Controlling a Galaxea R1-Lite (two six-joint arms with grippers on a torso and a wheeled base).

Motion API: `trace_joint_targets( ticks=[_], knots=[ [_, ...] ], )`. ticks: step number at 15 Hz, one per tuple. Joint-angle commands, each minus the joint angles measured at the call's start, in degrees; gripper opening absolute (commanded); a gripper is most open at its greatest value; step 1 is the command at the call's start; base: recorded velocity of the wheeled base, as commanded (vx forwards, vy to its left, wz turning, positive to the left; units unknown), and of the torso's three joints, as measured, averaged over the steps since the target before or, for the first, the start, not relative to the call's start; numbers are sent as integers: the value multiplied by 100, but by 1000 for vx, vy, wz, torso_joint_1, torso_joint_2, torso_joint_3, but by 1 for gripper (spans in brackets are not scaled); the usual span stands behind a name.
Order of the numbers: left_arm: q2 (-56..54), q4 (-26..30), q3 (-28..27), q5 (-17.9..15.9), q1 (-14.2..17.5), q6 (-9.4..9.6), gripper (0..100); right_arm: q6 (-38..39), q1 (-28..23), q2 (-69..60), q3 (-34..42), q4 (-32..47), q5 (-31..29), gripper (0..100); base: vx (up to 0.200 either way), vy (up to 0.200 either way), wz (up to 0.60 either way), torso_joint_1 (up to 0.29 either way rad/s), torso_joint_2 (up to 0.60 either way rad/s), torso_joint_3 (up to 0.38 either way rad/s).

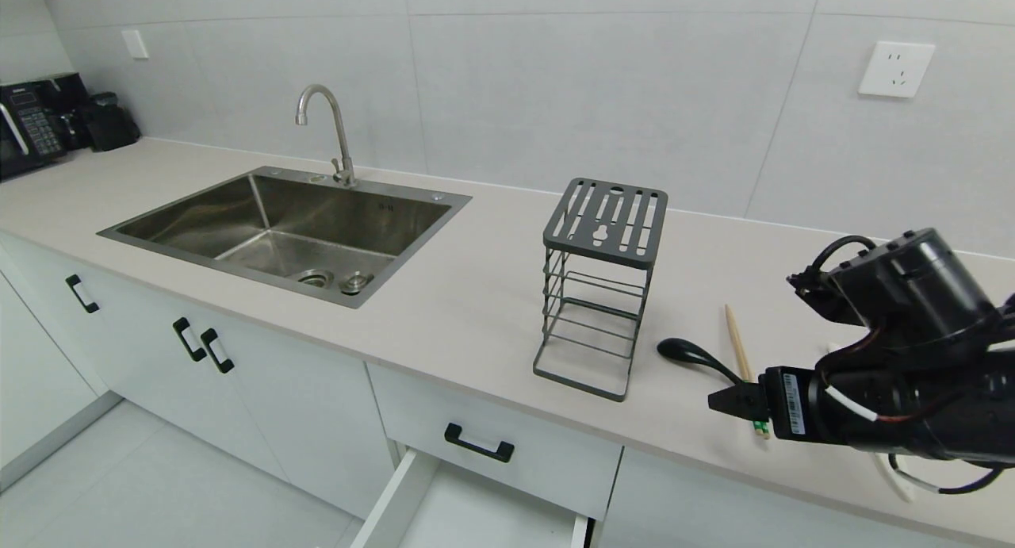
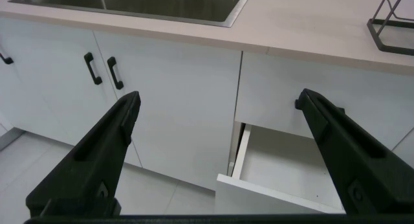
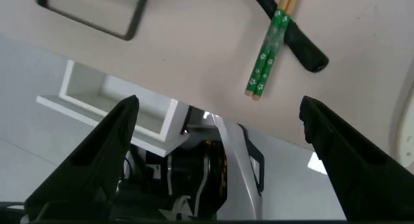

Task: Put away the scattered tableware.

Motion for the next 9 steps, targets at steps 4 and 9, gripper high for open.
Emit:
trace_joint_targets(
  ticks=[4, 9],
  knots=[
    [7, -9, 0, 1, 0, 0, 100, 737, 8, 786, 76, -12, -25, 100, 0, 0, 0, 0, 0, 0],
    [7, 0, 0, 1, 0, 0, 100, 772, -150, 1384, -21, -477, -122, 100, 0, 0, 0, 0, 0, 0]
  ],
)
